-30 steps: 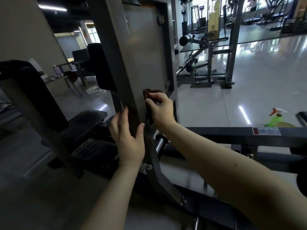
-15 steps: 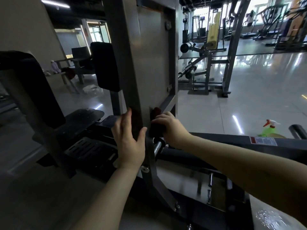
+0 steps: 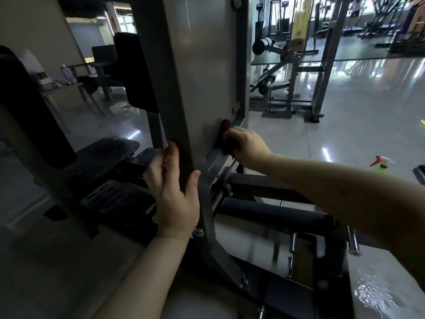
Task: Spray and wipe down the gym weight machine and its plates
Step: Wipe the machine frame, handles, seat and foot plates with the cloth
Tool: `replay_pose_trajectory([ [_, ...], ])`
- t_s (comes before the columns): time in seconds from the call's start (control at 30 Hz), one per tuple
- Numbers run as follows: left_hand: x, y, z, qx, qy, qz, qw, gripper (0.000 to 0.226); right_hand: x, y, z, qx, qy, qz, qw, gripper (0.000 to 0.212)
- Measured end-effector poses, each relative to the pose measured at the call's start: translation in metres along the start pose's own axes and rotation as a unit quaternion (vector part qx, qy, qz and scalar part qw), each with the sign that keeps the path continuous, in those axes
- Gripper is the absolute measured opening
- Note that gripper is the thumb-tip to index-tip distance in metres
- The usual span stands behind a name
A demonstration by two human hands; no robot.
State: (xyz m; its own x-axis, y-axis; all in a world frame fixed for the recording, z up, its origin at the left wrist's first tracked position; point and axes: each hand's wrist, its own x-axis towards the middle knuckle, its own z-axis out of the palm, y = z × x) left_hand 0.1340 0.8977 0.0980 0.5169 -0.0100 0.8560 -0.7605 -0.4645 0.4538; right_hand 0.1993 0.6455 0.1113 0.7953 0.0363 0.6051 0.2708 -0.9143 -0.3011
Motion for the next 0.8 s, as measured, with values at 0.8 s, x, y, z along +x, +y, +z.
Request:
replay_pose_trajectory([
  [0.8,0.001,0.001,0.000,-0.009,0.006,0.001,1.000,0.065,-0.055,-0.072,-0.005,0.062,0.001,-0.100,0.993,0.033],
])
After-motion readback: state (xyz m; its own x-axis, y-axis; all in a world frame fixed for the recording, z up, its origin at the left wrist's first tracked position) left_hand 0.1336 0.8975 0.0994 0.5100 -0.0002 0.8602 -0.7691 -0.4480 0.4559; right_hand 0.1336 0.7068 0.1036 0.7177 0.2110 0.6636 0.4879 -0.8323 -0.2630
